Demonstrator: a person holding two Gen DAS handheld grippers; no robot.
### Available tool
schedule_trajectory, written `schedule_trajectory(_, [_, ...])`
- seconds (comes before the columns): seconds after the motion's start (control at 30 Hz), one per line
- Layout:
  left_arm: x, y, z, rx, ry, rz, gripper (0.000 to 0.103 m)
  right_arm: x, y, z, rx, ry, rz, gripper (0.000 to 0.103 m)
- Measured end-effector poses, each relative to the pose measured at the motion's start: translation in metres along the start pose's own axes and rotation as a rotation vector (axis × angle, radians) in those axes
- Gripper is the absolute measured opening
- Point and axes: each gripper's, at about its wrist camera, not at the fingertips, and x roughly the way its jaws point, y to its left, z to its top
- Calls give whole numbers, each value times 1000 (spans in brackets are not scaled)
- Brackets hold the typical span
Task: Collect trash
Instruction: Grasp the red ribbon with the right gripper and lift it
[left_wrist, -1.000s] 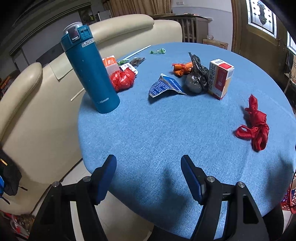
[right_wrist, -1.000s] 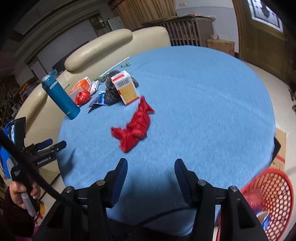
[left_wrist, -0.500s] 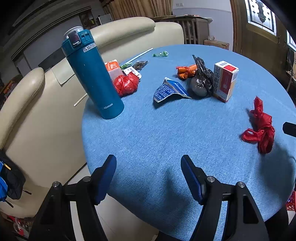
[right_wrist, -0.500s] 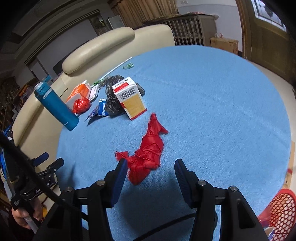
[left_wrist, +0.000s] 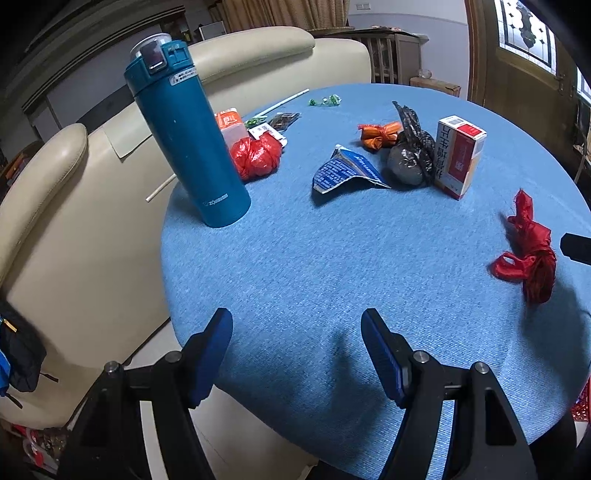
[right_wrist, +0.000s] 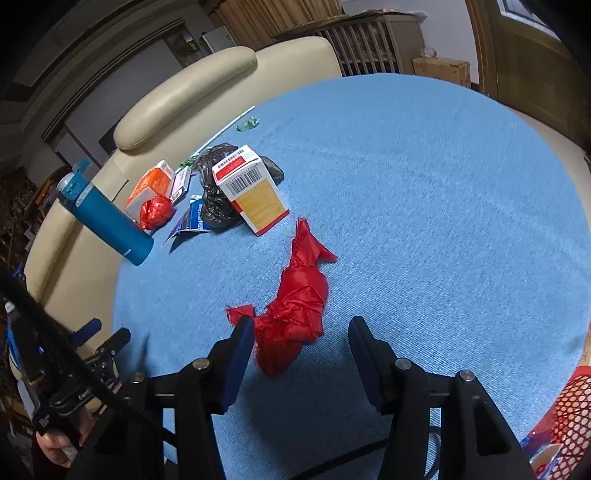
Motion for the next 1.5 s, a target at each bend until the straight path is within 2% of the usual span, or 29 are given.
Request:
schedule_trajectory(0.17, [1, 2, 0, -7, 3, 1, 73, 15, 2, 7, 23, 32, 21, 57])
schedule_trajectory(0.4, [4, 5, -1, -10, 8, 7, 73, 43, 2, 10, 59, 70, 4, 57])
schedule_trajectory(0.47, [6, 7, -1, -17, 12, 8, 73, 47, 5, 9, 42, 69, -8, 56])
schedule_trajectory(0.57, [8, 9, -1, -25, 19, 7, 73, 50, 10, 6, 8, 57, -33, 44])
schedule_trajectory(0.9, [8, 13, 11, -27, 13, 7, 73, 46, 21, -2, -95, 2, -79, 40])
schedule_trajectory(1.1, [17, 9, 40, 12, 3, -61, 73, 40, 13, -8, -84, -2, -76, 40])
schedule_trajectory(1.27, [35, -9, 74, 157, -15, -146, 73, 39, 10, -10, -73, 1, -72, 40])
schedule_trajectory(1.37, [53, -18, 97, 249, 12, -189, 73, 41, 10, -10, -70, 2, -67, 40])
schedule_trajectory(1.5, [77, -24, 127, 283, 70, -260, 73, 41, 9, -10, -63, 0, -62, 40])
